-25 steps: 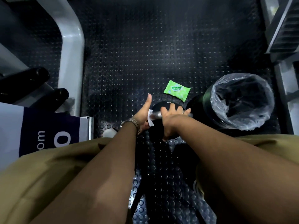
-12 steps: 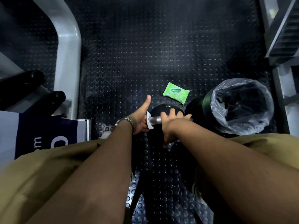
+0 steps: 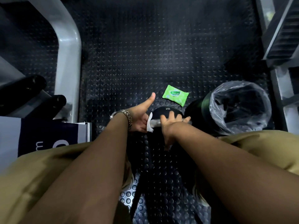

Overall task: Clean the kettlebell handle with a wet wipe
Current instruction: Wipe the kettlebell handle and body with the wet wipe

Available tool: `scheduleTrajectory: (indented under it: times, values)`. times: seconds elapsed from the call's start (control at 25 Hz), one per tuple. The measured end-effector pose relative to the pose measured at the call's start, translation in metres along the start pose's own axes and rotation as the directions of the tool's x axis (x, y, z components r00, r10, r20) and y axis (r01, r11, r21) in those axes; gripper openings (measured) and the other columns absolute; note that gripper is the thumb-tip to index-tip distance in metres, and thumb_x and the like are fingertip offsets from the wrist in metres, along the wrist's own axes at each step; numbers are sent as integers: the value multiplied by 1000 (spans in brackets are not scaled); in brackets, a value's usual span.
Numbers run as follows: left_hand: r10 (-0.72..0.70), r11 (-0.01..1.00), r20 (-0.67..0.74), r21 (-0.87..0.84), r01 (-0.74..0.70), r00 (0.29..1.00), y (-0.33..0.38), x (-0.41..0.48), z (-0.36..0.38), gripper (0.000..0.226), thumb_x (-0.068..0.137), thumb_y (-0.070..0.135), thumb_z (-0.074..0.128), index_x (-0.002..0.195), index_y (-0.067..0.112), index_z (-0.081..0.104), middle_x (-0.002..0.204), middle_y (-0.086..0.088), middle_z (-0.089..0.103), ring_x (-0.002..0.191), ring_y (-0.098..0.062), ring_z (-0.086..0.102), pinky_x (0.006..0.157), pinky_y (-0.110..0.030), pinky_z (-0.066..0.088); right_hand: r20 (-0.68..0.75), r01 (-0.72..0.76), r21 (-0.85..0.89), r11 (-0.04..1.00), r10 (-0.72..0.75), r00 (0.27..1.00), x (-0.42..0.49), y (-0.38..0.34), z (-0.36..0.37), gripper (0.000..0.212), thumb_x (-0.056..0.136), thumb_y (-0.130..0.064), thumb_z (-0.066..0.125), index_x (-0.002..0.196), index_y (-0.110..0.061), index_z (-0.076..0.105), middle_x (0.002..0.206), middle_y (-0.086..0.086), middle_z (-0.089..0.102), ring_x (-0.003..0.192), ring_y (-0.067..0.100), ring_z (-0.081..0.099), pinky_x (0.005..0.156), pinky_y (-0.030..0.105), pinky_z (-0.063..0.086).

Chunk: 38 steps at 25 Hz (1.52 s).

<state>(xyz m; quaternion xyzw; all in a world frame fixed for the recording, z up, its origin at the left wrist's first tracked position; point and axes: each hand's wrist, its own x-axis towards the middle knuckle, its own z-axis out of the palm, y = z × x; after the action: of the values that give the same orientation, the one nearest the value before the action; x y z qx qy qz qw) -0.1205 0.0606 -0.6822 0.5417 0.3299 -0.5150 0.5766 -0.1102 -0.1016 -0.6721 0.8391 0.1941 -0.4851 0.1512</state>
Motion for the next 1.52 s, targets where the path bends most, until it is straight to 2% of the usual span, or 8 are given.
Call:
scheduleTrajectory:
  times: [0.28,0.56,0.68,0.8,0.96,1.08,1.24,1.52]
  values:
    - [79,968,-40,-234,-86,996,-21,25,34,94,81,96,24,83,12,68,66,-3,69,55,-18,64,56,-25,52,-27,-1,35,999,2,1000,4,1,6,128,48,-43,99,147,-29,19,154,11,13,141,44,22,112,80,11]
    - [8,999,-87,-34,-11,996,-8,-2,3,148,45,110,45,130,-10,61,115,-21,75,107,-30,74,112,-46,46,-33,-3,13,1000,3,999,1,0,5,130,49,-47,100,149,-28,17,156,12,12,143,43,21,112,79,14]
    - [42,996,-97,-75,-49,994,-15,12,12,129,56,107,44,128,1,63,112,-16,76,95,-27,75,99,-40,53,-36,-8,17,1000,9,999,1,0,4,130,49,-47,100,148,-28,18,155,12,12,143,44,22,112,79,14]
    - [49,979,-105,-193,-69,993,-27,36,29,96,79,97,29,74,13,75,76,-7,72,60,-17,66,62,-25,53,-36,3,22,1000,-3,999,3,1,6,129,49,-45,100,148,-27,18,155,13,12,142,45,22,112,80,13]
    - [20,1000,-184,11,-18,983,-25,38,25,112,49,109,47,116,23,73,125,-11,71,110,-25,68,96,-37,51,-32,4,19,1000,-3,999,0,2,5,129,49,-45,99,148,-27,18,155,12,12,142,44,21,112,79,13]
    - [-21,997,-113,75,29,993,10,-3,24,91,61,106,39,91,22,57,100,-10,69,86,-25,65,83,-31,53,-36,3,6,1000,-3,999,-1,1,5,131,52,-45,99,150,-27,15,157,13,10,142,44,21,111,80,13]
    - [21,994,-85,106,-12,996,26,-10,29,91,65,104,35,125,34,40,114,-19,70,75,-25,72,96,-43,52,-30,-4,6,1000,4,1000,1,-1,5,135,51,-45,100,152,-27,12,160,13,5,144,45,18,110,81,12]
    - [105,987,-151,-103,-121,983,-16,23,38,98,82,94,32,112,9,71,103,-17,76,90,-19,75,82,-38,53,-41,-4,21,1000,5,999,7,0,9,132,47,-47,100,148,-28,17,158,13,8,142,45,21,111,80,12]
